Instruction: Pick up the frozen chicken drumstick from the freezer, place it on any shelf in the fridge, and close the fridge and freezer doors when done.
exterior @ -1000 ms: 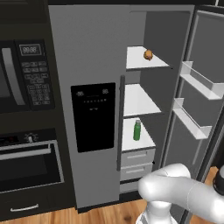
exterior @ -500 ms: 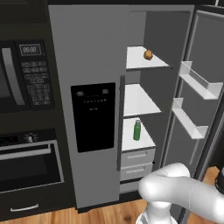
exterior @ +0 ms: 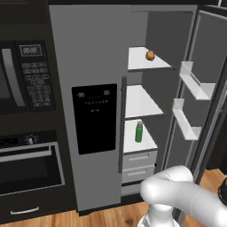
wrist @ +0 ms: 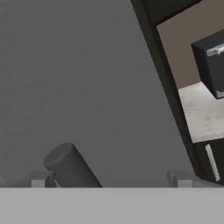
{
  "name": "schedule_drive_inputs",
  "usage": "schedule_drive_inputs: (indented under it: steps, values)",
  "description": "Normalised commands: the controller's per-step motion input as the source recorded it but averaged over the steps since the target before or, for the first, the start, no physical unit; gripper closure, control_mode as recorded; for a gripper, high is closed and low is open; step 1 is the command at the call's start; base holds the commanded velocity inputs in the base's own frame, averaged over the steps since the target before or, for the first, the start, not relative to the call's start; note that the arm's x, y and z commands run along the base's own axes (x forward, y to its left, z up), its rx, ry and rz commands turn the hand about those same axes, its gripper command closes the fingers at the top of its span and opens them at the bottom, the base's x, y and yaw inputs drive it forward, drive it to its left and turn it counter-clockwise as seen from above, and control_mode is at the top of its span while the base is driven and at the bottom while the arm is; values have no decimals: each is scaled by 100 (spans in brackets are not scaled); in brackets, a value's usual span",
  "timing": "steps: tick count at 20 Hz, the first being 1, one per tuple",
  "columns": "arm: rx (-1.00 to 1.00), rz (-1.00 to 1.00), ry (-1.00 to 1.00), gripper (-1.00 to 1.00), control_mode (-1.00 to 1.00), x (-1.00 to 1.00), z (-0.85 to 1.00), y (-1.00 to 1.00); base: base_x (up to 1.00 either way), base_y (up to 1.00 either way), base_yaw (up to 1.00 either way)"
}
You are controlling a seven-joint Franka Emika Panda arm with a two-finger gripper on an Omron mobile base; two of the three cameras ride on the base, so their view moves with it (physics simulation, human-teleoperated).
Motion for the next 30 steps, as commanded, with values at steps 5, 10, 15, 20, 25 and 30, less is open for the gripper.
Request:
schedule_drive_inputs:
  steps: [5,10,15,20,25,30]
  values:
    - [0,0,-7,-100,-100,100,10,100,0,0,0]
    - [0,0,-8,-100,-100,100,2,100,0,0,0]
    - [0,0,-13,-100,-100,91,1,100,0,0,0]
    - [0,-11,-17,-100,-100,77,0,100,0,0,0]
    - [-5,-29,-17,-100,-100,83,6,100,0,0,0]
    - [-13,-44,-13,-100,-100,95,12,100,0,0,0]
